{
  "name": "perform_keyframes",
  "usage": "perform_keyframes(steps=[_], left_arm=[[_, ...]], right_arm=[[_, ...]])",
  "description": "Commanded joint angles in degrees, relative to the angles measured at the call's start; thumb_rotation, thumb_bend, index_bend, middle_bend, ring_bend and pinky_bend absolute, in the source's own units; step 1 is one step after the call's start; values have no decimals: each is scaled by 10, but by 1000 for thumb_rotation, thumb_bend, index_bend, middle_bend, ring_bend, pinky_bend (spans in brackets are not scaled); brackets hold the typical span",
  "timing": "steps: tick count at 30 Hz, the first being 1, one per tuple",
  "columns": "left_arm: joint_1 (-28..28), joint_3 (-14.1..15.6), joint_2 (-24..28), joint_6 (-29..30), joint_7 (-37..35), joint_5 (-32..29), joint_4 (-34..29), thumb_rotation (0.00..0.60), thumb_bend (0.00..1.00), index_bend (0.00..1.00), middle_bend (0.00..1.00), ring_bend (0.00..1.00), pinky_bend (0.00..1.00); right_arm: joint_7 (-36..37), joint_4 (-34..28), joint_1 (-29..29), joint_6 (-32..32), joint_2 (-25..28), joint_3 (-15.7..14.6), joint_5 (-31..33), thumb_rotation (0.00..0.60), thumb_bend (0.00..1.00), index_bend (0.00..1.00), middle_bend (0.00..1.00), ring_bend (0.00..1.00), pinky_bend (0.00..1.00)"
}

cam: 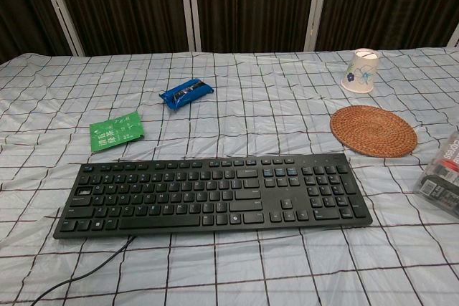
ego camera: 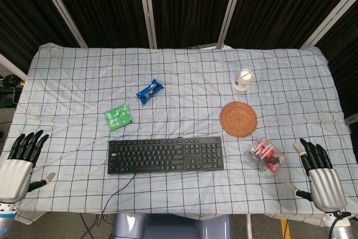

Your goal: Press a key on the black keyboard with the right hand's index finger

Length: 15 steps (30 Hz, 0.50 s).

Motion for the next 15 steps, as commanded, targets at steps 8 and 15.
perform_keyframes(steps=[8, 15], left_arm=[[1, -1, 1, 4, -1, 1, 1, 600, 43, 0, 0, 0, 0], [1, -1, 0, 5, -3, 1, 2, 600, 43, 0, 0, 0, 0]], right_arm=[[0, 0, 0, 0, 0, 0, -2, 600, 106, 57, 0, 0, 0], [-13, 3, 3, 1, -1, -4, -18, 600, 105, 56, 0, 0, 0]])
